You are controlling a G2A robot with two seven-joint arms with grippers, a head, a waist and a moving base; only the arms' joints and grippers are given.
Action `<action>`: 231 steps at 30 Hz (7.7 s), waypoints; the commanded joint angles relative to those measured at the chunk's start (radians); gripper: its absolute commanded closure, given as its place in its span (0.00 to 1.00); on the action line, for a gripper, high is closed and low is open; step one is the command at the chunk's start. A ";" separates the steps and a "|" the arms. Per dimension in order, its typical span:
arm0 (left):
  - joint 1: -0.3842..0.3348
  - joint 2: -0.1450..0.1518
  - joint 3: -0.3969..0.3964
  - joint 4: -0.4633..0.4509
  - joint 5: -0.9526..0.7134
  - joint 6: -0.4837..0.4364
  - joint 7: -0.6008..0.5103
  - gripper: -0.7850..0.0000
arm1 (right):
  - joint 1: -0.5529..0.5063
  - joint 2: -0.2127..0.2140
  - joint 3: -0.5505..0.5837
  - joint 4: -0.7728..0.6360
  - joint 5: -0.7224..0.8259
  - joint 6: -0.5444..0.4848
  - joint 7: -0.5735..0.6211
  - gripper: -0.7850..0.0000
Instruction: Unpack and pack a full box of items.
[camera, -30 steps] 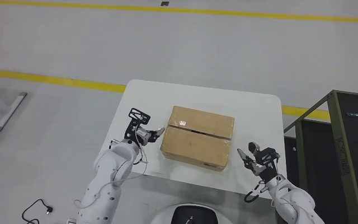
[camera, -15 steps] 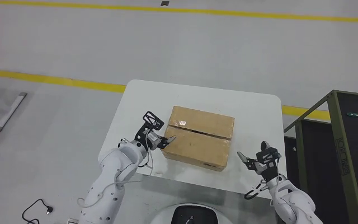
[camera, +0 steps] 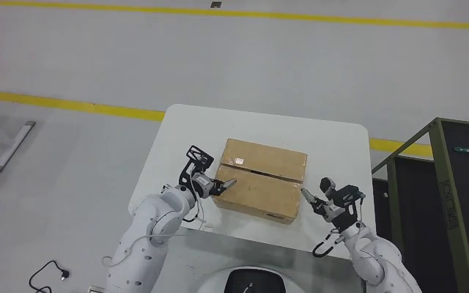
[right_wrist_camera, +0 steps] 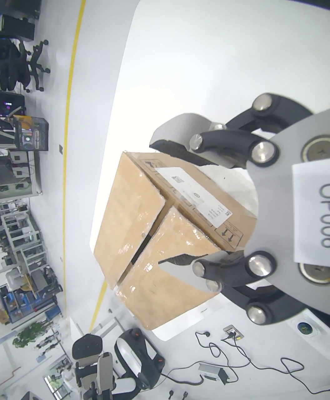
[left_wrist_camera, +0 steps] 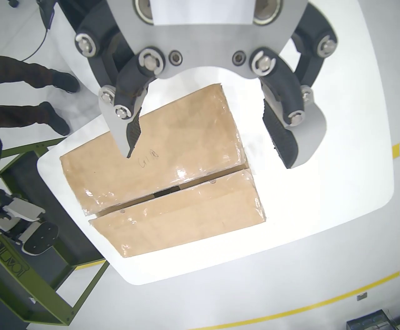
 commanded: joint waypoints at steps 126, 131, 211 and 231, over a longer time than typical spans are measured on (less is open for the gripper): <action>-0.062 0.020 0.025 -0.057 0.023 0.246 -0.090 1.00 | 0.051 0.075 -0.054 -0.029 -0.078 -0.329 -0.015 0.92; -0.075 0.022 0.059 -0.044 0.064 0.240 -0.146 1.00 | 0.049 0.079 -0.056 -0.031 -0.110 -0.329 -0.040 0.93; -0.030 0.116 0.090 -0.187 -0.123 -0.046 -0.426 0.00 | 0.141 0.105 -0.169 0.101 0.414 -0.303 0.389 1.00; -0.036 0.128 0.102 -0.172 -0.131 0.021 -0.331 0.00 | 0.166 0.101 -0.269 0.146 0.208 -0.310 0.288 1.00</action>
